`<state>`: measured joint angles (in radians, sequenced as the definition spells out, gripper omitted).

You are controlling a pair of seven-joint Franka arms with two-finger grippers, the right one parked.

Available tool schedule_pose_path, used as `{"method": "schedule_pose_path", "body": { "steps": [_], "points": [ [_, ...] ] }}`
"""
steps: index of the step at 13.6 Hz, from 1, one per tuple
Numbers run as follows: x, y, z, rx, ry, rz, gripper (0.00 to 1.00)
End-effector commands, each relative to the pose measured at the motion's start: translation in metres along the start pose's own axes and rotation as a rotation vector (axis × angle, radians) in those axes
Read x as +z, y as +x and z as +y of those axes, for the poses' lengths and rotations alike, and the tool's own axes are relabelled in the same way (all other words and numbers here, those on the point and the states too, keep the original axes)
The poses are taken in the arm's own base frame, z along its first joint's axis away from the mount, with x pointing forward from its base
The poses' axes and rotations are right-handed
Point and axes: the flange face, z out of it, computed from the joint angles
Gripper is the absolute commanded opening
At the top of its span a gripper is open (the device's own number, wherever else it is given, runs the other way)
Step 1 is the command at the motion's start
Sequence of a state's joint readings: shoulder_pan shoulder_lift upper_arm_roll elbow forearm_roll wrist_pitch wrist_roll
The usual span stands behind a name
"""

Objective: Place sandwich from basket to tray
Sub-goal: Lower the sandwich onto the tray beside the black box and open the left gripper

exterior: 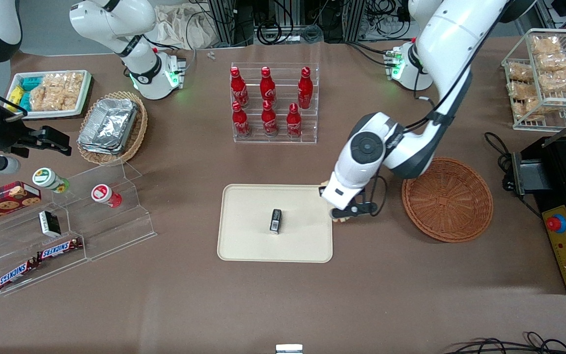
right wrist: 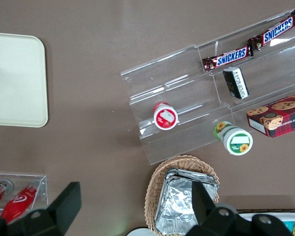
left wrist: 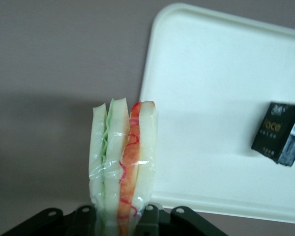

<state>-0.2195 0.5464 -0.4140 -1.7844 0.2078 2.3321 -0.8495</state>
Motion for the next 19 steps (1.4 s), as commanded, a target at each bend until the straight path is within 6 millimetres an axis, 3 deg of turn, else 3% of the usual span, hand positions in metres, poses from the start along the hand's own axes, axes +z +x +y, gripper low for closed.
{"method": "schedule_pose_path", "body": {
  "steps": [1, 2, 5, 7, 8, 9, 10, 11, 12, 14, 16, 19],
  "points": [
    [0.012, 0.007, 0.011, 0.076, -0.014, 0.025, 0.0],
    [0.017, -0.007, 0.026, 0.147, 0.006, 0.045, 0.0],
    [0.042, -0.002, 0.035, 0.201, -0.015, 0.093, 0.08],
    [0.052, 0.004, 0.038, 0.215, -0.016, 0.105, 0.23],
    [0.056, 0.002, 0.039, 0.228, -0.006, 0.109, 0.43],
    [0.057, 0.002, 0.039, 0.237, 0.002, 0.12, 0.82],
    [0.059, 0.004, 0.04, 0.239, 0.0, 0.127, 0.99],
    [0.053, 0.01, 0.04, 0.223, -0.007, 0.138, 1.0],
    [0.039, 0.018, 0.04, 0.193, -0.019, 0.159, 1.0],
    [-0.022, 0.034, 0.039, 0.084, -0.055, 0.239, 1.0],
    [-0.079, 0.054, 0.007, 0.024, 0.009, 0.27, 0.99],
    [-0.133, 0.067, -0.03, -0.009, 0.058, 0.229, 0.99]
  ]
}}
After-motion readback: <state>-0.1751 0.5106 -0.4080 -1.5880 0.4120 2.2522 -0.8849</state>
